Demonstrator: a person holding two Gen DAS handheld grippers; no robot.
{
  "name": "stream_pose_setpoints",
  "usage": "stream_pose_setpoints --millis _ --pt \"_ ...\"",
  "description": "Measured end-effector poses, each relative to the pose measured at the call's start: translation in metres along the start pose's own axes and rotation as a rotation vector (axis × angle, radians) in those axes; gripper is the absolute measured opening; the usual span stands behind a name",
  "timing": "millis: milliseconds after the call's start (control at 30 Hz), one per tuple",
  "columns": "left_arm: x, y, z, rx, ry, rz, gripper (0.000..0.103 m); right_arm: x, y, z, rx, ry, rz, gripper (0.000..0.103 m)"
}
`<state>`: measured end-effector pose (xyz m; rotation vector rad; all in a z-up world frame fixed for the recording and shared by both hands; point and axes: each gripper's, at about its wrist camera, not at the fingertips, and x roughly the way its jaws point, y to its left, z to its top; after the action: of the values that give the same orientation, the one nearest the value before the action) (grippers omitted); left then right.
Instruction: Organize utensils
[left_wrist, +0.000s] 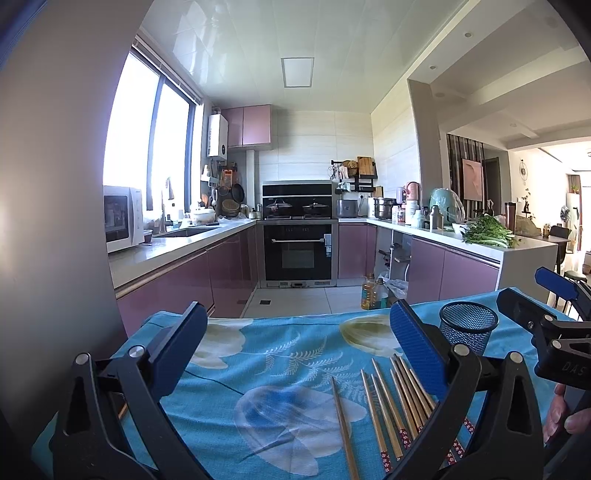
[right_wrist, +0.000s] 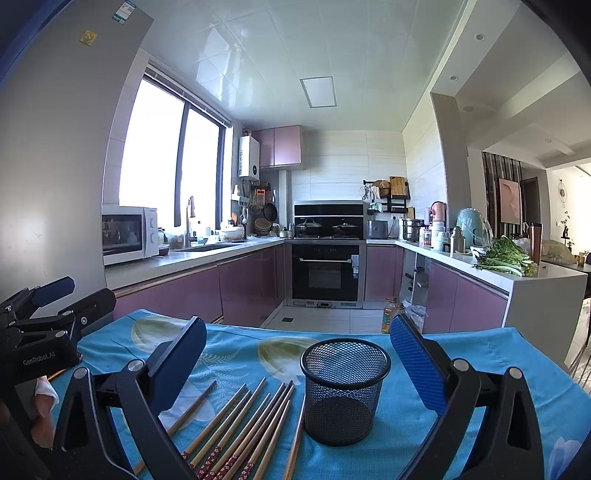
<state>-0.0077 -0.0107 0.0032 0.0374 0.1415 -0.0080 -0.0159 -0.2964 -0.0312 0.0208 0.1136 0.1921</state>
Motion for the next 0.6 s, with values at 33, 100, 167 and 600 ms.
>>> stream_pose_setpoints --millis 33,100,167,600 --pt "-0.0002 0.0002 0.0003 -0.001 0.000 -0.001 0.098 0.0002 0.0000 0.0002 0.001 0.000 0.001 0.096" --pt "-0.0001 0.0002 -0.0003 -0.002 0.000 0.000 0.098 0.0006 -0.0004 0.0010 0.000 0.001 0.000 0.096" --pt "0.0000 0.0000 -0.0004 -0.002 0.000 0.000 0.098 0.0000 -0.0009 0.0007 0.002 0.001 0.002 0.096" --pt "-0.0003 -0.0003 -0.0004 -0.001 0.000 0.000 0.098 0.0010 0.0026 0.0037 -0.004 0.004 0.007 0.096"
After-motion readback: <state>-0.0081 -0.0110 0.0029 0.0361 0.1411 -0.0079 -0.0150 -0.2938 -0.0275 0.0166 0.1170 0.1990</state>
